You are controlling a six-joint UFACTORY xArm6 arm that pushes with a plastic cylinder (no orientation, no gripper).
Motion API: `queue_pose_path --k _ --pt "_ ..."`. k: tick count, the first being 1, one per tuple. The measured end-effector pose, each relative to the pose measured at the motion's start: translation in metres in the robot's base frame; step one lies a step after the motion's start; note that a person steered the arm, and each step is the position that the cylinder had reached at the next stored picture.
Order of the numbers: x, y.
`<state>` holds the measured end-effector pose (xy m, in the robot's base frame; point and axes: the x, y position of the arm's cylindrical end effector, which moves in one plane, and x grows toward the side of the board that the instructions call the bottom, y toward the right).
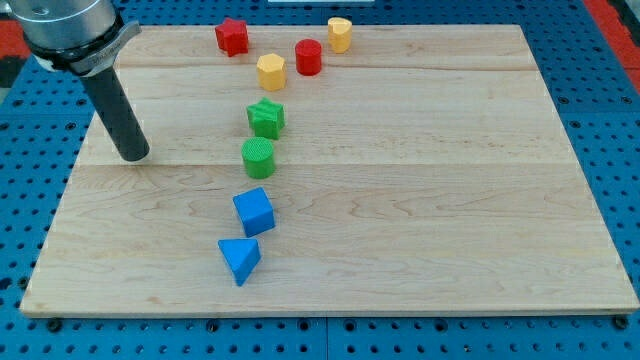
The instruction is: Nudge red star a bit right
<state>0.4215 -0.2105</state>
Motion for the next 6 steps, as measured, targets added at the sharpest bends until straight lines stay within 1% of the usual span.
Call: queue_pose_path --k 1,2,3,4,5,6 --pt "-0.066 0.013" --pt "-0.069 0.008" --pt "-0.032 -0.005" --pt "-0.033 -0.005" --pt "-0.111 -0.002" --pt "-0.17 -0.009"
